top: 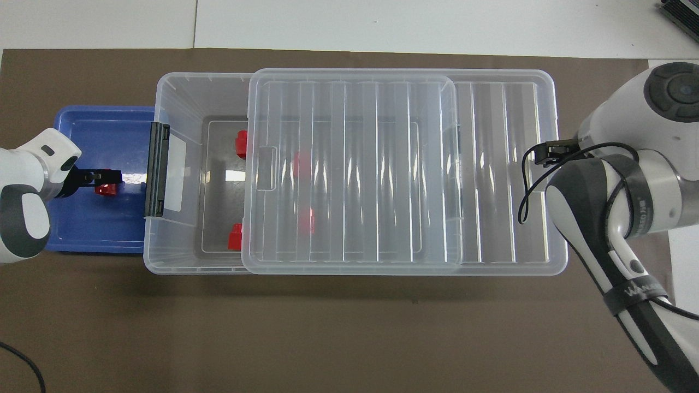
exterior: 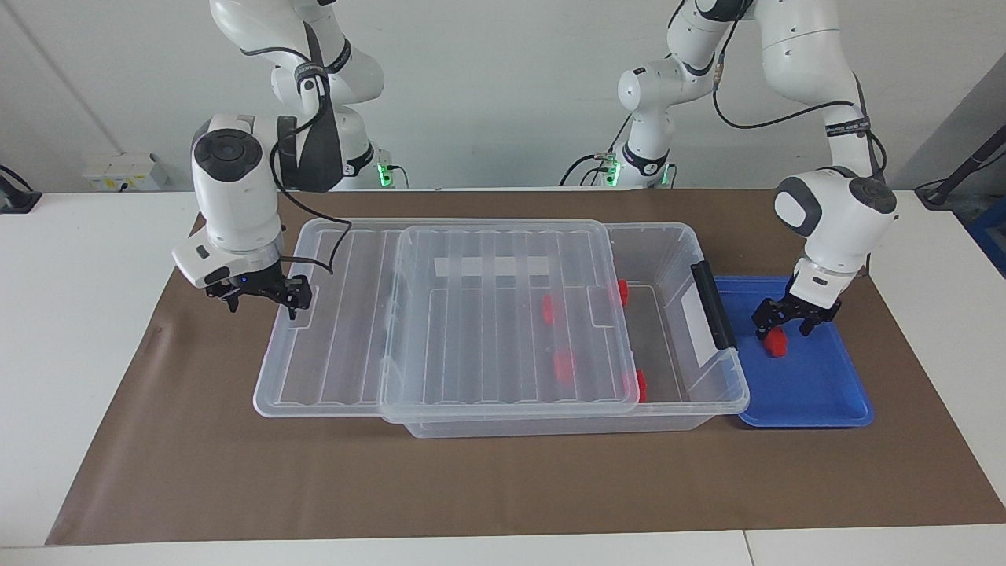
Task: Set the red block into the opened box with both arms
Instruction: 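Lift the red block out of the blue tray with the left gripper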
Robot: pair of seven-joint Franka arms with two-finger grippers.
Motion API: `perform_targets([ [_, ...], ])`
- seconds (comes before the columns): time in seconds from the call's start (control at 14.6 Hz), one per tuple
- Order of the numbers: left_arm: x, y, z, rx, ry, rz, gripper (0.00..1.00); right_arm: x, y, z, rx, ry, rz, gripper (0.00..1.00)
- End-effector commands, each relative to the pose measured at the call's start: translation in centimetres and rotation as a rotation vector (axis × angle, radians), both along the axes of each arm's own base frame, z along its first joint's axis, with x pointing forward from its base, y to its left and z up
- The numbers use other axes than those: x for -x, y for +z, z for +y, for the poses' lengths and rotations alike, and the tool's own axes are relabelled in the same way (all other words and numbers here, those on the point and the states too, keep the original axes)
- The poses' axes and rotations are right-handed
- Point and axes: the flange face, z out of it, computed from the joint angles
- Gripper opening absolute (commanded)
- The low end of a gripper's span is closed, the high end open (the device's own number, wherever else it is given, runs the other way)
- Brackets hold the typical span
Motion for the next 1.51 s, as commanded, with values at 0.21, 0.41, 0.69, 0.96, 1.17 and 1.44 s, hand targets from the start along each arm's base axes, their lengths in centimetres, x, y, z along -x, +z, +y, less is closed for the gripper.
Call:
perform_targets([
  [0.21,0.3,-1.0,0.8,-0.016,-0.029,-0.015,1.00,0.5,0.7,-1.7,0.032,0.006,0.021,1.00],
  [0.41,0.4,-1.1,0.9,-0.017,-0.030,-0.015,0.71,0.5,0.9,-2.1,0.048,0.006,0.020,1.00],
  [0.69,0.5,-1.3,0.9,-0.017,-0.029,-0.016,0.23,0.5,0.9,-2.6,0.054,0.015,0.024,1.00],
  [0.96,0.5,-1.3,0.9,-0.018,-0.031,-0.016,0.00,0.5,0.9,-3.5,0.074,0.019,0.027,1.00],
  [1.17,0.2,-1.0,0.7,-0.017,-0.031,-0.018,0.00,0.5,0.9,-3.7,0.077,0.020,0.028,1.00],
  [1.44,-1.4,2.6,0.2,-0.010,-0.041,0.017,0.00,0.5,1.1,-3.6,0.073,0.020,0.027,1.00],
])
